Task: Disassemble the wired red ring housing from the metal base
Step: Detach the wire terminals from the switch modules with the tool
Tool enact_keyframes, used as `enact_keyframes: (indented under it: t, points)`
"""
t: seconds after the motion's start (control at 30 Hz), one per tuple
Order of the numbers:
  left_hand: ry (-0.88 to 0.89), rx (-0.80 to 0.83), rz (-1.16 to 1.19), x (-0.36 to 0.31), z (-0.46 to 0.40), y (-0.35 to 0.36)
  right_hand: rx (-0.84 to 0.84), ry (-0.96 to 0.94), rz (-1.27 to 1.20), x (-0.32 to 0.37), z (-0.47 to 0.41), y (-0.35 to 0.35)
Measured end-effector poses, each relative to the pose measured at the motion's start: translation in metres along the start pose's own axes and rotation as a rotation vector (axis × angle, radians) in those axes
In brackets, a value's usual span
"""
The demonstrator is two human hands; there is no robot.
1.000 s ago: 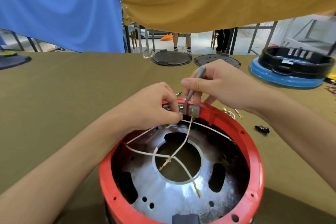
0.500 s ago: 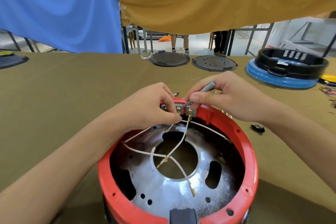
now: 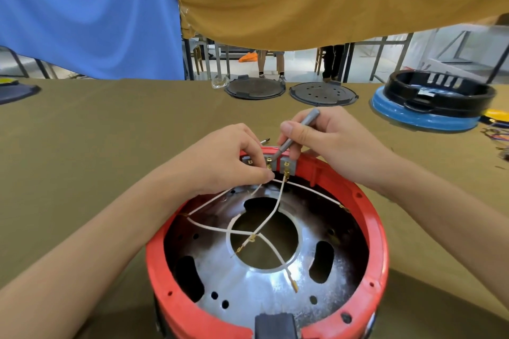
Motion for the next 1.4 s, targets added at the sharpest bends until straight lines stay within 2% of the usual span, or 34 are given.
enact_keyframes:
  t: [0.13, 0.23, 0.37, 0.57, 0.83, 0.97, 1.13, 1.27, 1.4]
  points:
    - [0.001, -0.028, 0.007, -0.003, 0.003, -0.001, 0.109, -0.055, 0.032, 0.001, 0.005, -0.009]
    - [-0.022, -0.090, 0.131, -0.004, 0.007, -0.004, 0.088, -0.104, 0.126, 0.002, 0.005, -0.009]
    - [-0.012, -0.036, 0.111, -0.001, 0.010, -0.009, 0.057, -0.130, 0.210, 0.005, 0.005, -0.006]
    - [0.018, 0.039, 0.083, 0.003, 0.010, -0.015, 0.027, -0.029, 0.084, 0.007, 0.001, -0.002]
    - [0.049, -0.022, 0.076, 0.007, 0.012, -0.011, -0.059, 0.056, -0.015, 0.000, 0.004, 0.004]
    - [0.047, -0.038, 0.076, 0.008, 0.012, -0.010, -0.048, -0.035, -0.042, -0.001, 0.007, 0.004]
    - [0.045, -0.046, 0.085, 0.010, 0.013, -0.010, 0.059, -0.111, -0.004, -0.003, 0.008, -0.002]
    - [0.054, -0.048, 0.074, 0.010, 0.012, -0.009, 0.089, -0.100, -0.048, -0.005, 0.007, -0.003]
    - [0.061, -0.049, 0.064, 0.010, 0.012, -0.009, 0.042, -0.046, -0.079, -0.006, 0.005, -0.001]
Point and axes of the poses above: each hand's wrist, its own z-axis away from the middle knuckle, its own y-axis out of the palm, x = y × z, the point moved 1 cm from there along -z, towards the middle knuckle, and after that the axes turned 4 degrees about y, right-handed, at the moved point
